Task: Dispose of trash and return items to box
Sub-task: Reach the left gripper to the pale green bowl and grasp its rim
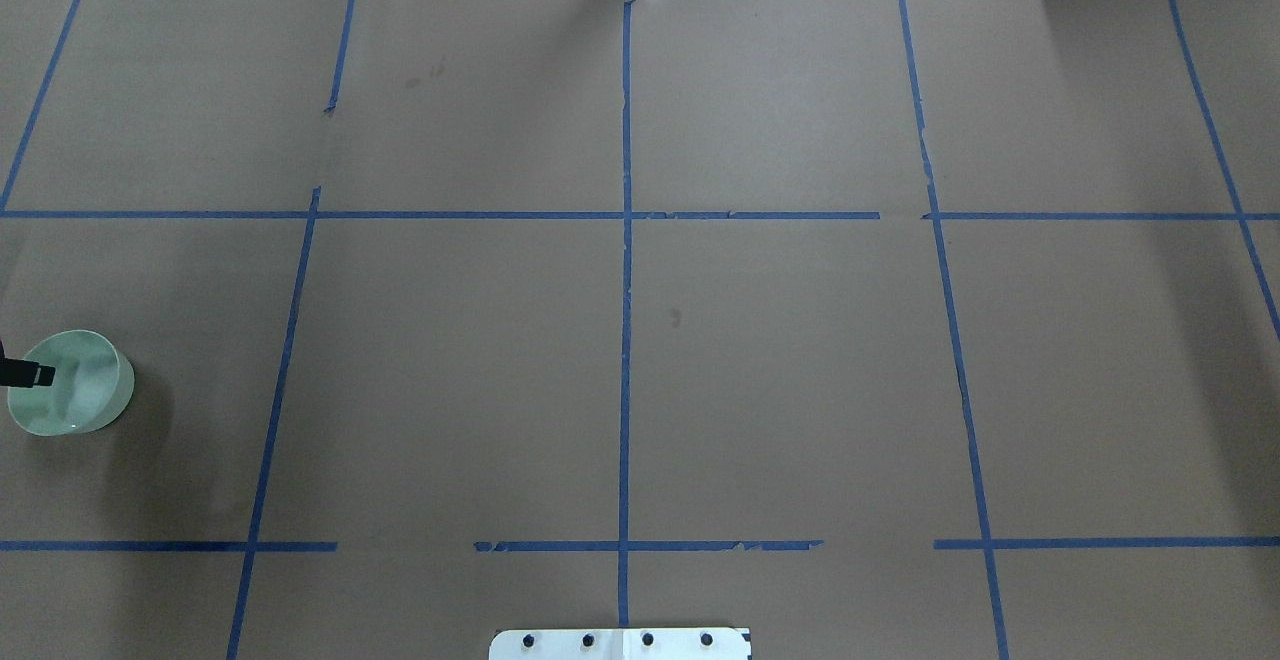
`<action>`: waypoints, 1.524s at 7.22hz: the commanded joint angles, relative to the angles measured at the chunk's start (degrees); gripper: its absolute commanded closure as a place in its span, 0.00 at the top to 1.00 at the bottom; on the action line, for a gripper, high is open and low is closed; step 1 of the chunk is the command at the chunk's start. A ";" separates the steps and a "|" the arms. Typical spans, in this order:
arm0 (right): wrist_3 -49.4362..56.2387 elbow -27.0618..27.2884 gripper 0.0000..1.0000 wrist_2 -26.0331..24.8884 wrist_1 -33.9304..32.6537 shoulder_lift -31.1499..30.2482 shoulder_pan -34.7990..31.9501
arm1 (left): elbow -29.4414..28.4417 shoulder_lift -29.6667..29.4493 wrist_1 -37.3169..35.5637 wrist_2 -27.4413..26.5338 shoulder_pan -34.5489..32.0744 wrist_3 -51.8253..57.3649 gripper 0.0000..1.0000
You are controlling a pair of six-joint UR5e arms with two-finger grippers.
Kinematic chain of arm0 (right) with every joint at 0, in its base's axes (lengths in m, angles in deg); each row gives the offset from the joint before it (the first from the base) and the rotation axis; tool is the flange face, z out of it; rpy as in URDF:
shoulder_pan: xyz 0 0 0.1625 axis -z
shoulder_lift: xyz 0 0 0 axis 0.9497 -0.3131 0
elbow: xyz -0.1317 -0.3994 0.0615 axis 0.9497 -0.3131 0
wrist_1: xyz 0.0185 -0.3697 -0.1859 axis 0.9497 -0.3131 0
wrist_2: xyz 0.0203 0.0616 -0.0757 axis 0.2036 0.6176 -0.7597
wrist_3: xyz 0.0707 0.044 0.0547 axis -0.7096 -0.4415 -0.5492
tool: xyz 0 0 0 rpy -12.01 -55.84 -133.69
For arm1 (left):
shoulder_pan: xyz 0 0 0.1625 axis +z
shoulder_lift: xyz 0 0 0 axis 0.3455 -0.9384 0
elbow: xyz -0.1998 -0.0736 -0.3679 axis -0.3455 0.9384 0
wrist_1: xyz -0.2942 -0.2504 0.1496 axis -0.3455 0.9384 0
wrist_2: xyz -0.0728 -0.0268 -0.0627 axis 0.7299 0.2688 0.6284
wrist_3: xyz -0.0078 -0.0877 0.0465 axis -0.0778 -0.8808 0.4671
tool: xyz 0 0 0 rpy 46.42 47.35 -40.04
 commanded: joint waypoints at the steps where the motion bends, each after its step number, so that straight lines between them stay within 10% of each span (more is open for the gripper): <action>1: -1.23 1.14 1.00 0.49 -0.05 0.08 1.33 | -0.67 -0.04 0.27 0.00 0.59 -0.77 0.18; 2: -1.41 1.84 1.00 0.50 -0.05 0.00 2.12 | -0.67 -0.13 0.18 0.00 0.59 -1.03 0.00; 6: -2.64 2.63 1.00 0.32 0.48 0.00 3.09 | 3.64 0.22 0.53 6.72 -0.55 -5.08 0.00; 11: -2.28 2.81 1.00 -0.12 0.48 0.00 3.62 | 2.67 -0.48 -8.57 18.37 -22.31 9.21 0.00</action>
